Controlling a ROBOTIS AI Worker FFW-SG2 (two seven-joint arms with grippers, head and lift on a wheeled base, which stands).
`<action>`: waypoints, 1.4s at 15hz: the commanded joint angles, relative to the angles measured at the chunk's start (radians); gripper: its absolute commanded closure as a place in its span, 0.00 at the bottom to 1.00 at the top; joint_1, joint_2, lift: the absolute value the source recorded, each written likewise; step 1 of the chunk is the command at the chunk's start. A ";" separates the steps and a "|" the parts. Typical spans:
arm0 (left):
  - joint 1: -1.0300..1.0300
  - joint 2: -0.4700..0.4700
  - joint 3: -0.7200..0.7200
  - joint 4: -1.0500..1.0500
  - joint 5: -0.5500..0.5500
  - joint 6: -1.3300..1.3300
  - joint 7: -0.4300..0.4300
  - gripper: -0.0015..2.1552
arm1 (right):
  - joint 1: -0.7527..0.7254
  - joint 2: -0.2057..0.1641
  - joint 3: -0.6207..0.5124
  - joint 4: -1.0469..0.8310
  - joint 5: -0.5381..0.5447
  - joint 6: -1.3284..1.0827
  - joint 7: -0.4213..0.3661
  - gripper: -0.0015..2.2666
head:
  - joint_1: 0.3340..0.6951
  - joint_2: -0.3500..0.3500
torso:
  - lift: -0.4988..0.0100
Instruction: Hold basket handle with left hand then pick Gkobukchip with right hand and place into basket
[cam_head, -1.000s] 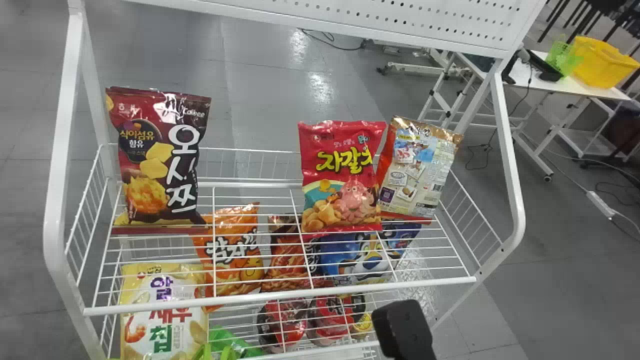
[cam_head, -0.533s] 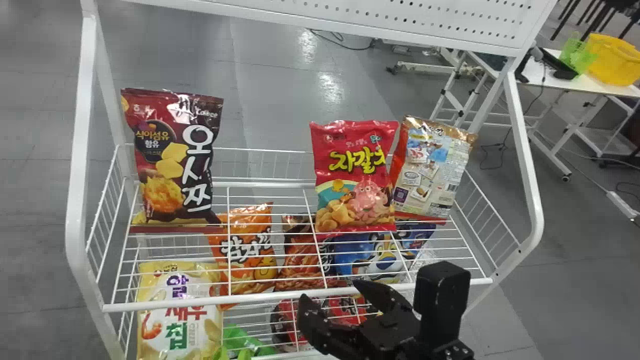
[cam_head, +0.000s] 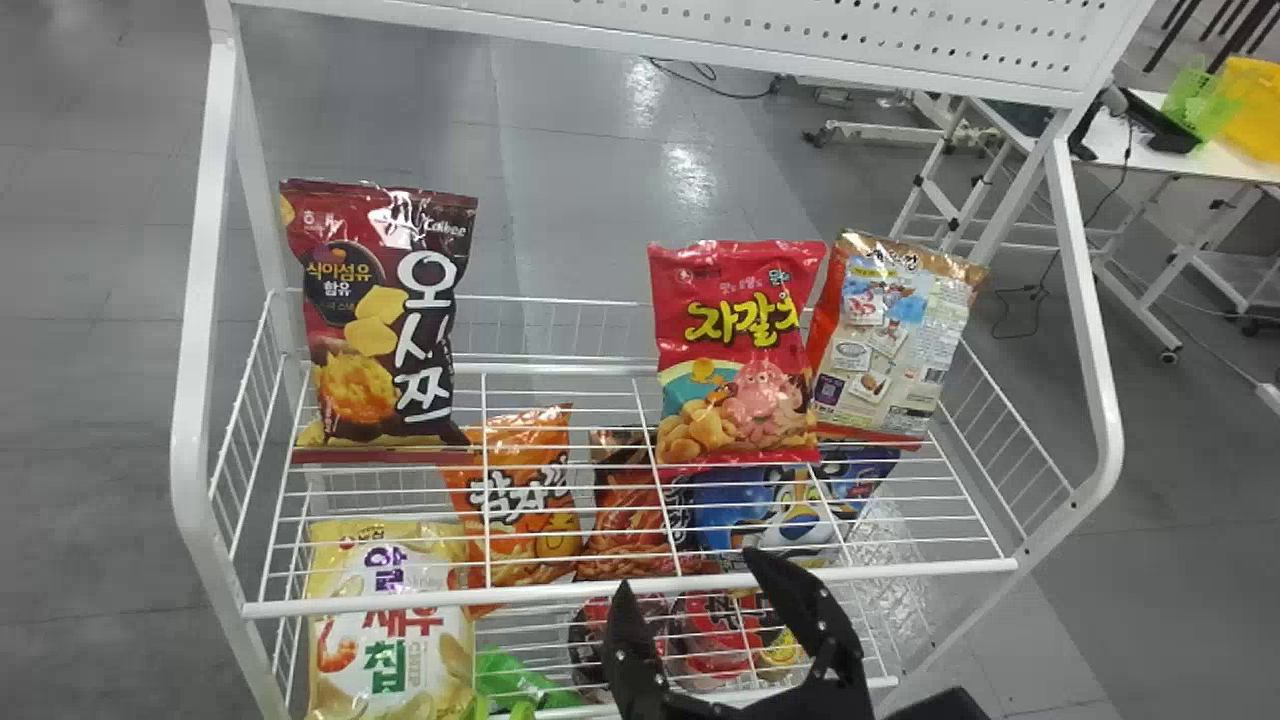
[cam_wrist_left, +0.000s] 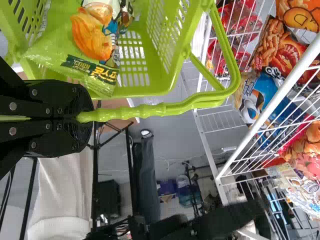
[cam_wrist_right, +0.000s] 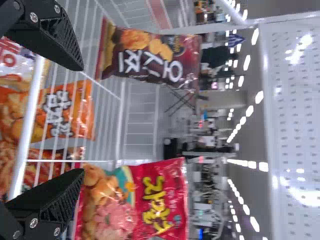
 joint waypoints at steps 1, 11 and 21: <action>0.006 0.000 0.002 -0.004 0.001 0.001 -0.003 0.79 | 0.013 -0.005 0.000 0.009 0.009 -0.073 -0.024 0.04 | 1.00 0.13 | 0.92; 0.018 0.002 0.019 -0.014 0.001 0.001 -0.012 0.79 | 0.029 -0.005 -0.075 0.006 -0.059 -0.064 -0.035 0.04 | 1.00 0.04 | 0.92; 0.015 0.002 0.029 -0.012 0.003 0.001 -0.012 0.79 | 0.033 -0.003 -0.088 0.000 -0.057 -0.064 -0.058 0.04 | 1.00 0.00 | 0.92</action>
